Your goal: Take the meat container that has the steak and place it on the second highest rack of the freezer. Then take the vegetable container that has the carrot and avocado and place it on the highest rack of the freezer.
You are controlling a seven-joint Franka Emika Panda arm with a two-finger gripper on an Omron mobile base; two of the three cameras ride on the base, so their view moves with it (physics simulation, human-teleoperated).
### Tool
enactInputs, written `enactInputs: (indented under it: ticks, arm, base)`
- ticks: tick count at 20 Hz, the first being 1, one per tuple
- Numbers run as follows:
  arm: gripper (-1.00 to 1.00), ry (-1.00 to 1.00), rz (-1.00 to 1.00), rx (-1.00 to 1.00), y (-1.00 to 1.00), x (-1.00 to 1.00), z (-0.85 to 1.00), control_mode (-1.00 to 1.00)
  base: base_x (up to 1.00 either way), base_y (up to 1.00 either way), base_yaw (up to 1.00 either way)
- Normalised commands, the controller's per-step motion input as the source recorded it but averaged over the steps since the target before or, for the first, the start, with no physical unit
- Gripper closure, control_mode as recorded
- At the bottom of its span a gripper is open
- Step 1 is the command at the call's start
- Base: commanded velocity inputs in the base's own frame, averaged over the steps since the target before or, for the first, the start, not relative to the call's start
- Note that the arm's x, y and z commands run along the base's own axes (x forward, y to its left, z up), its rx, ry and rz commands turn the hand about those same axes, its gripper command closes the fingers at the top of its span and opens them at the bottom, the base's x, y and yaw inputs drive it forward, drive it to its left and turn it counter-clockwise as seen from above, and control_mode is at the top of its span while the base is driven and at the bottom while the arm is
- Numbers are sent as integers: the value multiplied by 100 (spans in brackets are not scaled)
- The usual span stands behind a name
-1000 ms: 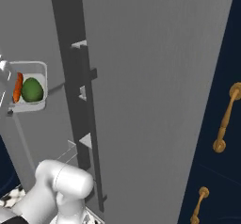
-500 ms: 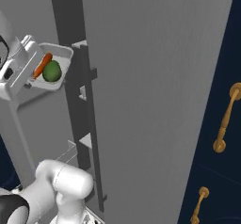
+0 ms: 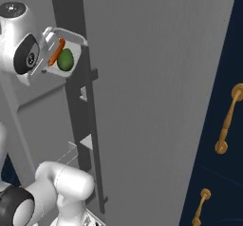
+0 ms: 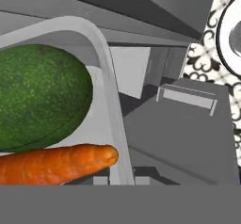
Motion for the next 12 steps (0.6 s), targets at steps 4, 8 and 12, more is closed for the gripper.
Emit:
enactInputs:
  ticks: [4,8,12]
  arm:
    - [100,-10,0,8,0,92,4,-100]
    - [100,-1,-7,0,0,100,13,-100]
    - [100,0,-11,0,0,95,22,-100]
  base:
    - [0,0,0]
    - [0,0,0]
    - [0,0,0]
